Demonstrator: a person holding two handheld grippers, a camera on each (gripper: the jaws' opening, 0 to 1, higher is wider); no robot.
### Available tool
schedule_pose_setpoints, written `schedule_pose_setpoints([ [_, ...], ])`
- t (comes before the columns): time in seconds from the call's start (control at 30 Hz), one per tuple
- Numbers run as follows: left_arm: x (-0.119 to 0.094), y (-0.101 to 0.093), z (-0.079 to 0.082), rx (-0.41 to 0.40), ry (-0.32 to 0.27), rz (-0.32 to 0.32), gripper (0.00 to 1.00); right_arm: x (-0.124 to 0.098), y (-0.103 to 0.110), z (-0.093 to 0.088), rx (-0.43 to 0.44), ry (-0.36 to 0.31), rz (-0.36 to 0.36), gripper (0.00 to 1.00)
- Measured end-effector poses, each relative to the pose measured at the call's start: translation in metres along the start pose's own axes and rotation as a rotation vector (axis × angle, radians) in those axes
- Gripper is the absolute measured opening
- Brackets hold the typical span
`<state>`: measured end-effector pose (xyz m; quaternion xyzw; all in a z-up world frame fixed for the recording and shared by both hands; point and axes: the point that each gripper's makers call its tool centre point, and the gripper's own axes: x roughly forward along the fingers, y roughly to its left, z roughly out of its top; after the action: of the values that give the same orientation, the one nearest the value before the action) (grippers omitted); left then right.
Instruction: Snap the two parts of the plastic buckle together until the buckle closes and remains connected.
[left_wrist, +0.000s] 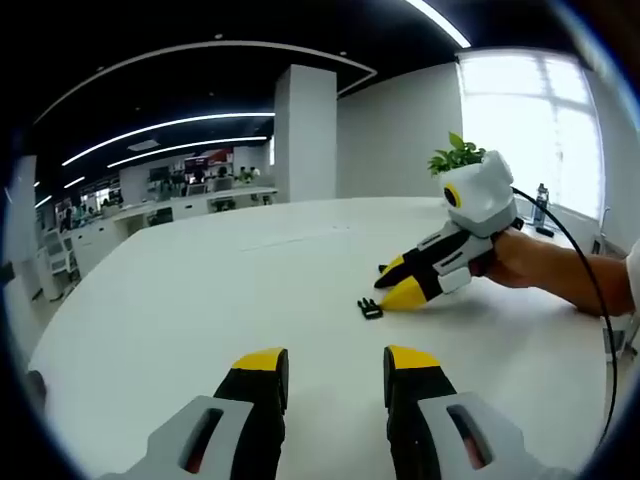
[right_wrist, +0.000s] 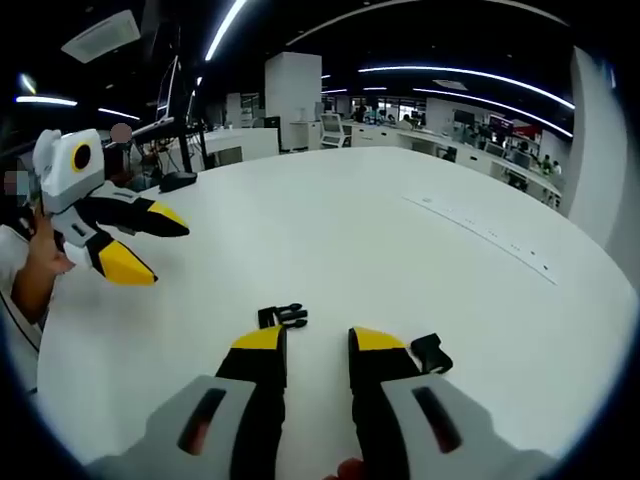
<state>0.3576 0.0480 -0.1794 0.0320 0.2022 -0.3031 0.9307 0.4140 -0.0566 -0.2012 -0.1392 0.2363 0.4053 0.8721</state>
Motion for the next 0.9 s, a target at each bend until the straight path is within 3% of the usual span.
schedule_pose_setpoints([
  [0.4, 0.017, -0.013, 0.007, 0.019, 0.021, -0.017, 0.38, -0.011, -0.018, -0.001, 0.004, -0.023, -0.016, 0.25],
  [0.9, 0.041, -0.024, 0.003, 0.022, 0.059, -0.024, 0.38, -0.022, -0.046, -0.003, 0.023, -0.047, -0.053, 0.25],
])
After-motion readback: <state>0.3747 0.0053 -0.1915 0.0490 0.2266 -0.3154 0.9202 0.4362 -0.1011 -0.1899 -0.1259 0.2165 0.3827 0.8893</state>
